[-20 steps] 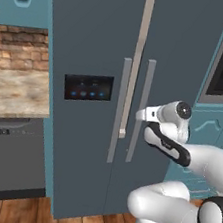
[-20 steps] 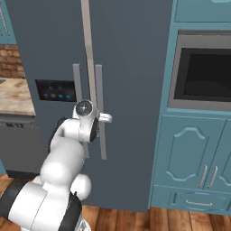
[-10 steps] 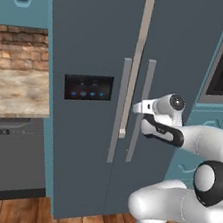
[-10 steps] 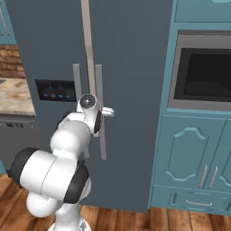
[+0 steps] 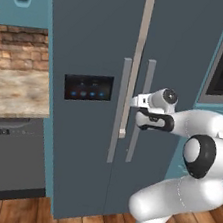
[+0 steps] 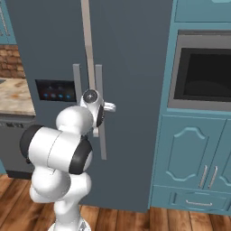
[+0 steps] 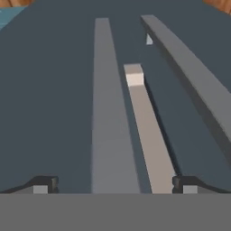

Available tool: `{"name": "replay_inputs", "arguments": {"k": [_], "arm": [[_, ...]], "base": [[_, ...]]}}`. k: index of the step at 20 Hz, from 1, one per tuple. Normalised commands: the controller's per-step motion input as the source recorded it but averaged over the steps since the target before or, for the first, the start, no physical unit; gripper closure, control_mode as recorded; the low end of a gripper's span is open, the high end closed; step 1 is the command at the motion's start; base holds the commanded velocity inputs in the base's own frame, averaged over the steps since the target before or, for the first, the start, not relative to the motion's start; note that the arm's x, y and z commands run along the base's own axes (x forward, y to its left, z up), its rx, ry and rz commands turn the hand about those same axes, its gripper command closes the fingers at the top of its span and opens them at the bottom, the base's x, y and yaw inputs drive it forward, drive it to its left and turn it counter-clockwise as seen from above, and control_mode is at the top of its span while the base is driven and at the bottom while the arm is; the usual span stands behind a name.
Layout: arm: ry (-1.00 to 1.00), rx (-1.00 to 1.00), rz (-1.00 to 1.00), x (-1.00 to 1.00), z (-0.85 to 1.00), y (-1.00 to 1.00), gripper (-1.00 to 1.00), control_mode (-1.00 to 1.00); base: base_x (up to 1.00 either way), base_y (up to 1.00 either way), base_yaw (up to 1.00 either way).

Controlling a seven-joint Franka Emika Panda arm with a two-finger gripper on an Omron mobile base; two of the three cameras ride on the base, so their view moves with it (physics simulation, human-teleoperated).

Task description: Place one of the steaks on the plate and the other in the bowl. Then place the bowl in the fridge.

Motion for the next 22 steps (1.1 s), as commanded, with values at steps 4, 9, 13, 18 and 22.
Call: {"name": "replay_inputs", "arguments": {"k": [4,9,13,18,22], "arm": [[0.00,0.00,0.00,0.46,0.00,0.00,-1.00,-1.00],[-0.02,0.00,0.00,0.42,-0.08,-0.03,-1.00,-1.00],[-0.08,0.00,0.00,0.31,-0.11,-0.15,-1.00,-1.00],[-0.02,0.00,0.00,0.53,-0.07,0.00,1.00,-1.00],[0.00,0.00,0.00,0.37,0.00,-0.01,1.00,-1.00]], "base": [[0.00,0.00,0.00],[0.00,0.00,0.00],[0.00,0.00,0.00],[0.00,0.00,0.00],[0.00,0.00,0.00]]}}
